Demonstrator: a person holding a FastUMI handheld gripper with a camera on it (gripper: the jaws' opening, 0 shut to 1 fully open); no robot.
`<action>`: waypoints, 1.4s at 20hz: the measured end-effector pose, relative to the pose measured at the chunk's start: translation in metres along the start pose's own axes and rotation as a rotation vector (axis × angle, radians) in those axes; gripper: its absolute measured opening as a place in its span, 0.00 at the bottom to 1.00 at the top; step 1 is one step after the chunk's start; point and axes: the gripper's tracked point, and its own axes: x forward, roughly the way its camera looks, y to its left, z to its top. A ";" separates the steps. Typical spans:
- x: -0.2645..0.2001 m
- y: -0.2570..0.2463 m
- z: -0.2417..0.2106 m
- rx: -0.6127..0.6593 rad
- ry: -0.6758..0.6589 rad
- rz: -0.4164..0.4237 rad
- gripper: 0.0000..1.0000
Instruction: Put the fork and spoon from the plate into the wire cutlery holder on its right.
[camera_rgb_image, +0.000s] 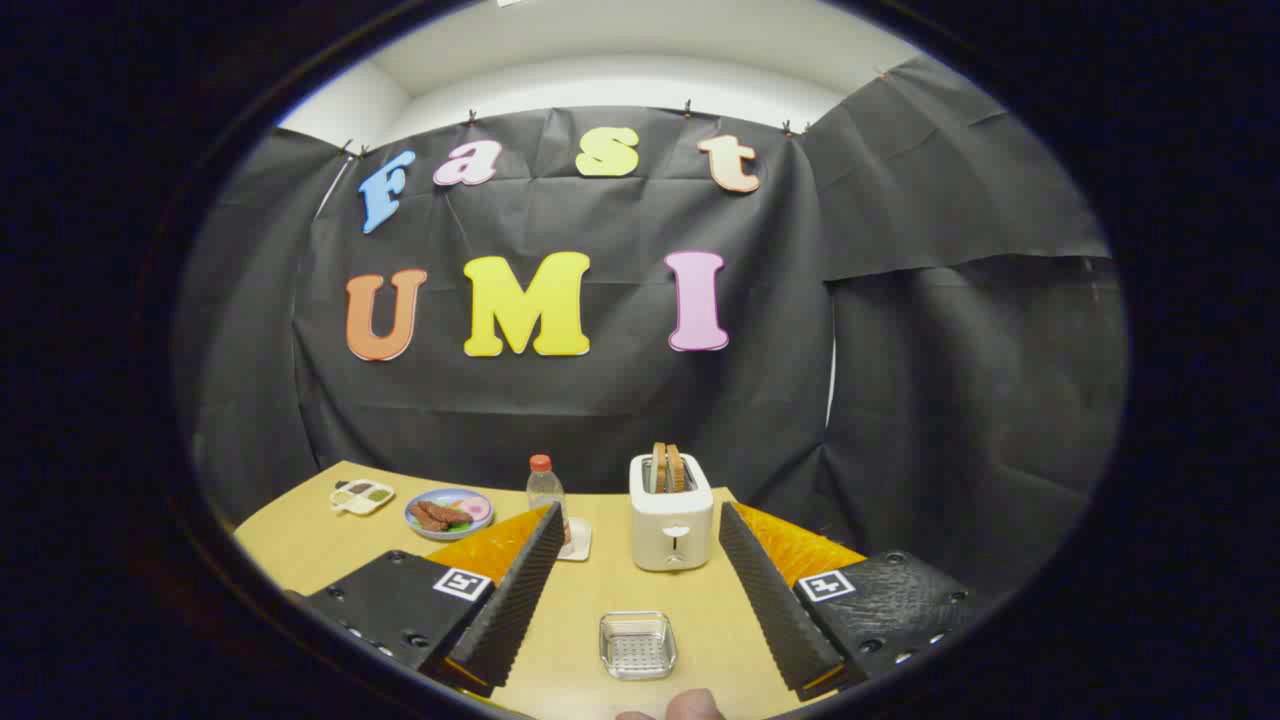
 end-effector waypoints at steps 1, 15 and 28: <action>-0.001 0.002 0.002 0.000 -0.004 0.000 0.95; -0.018 0.029 0.015 -0.008 -0.039 0.064 0.95; -0.026 0.075 -0.048 -0.005 0.191 0.136 0.95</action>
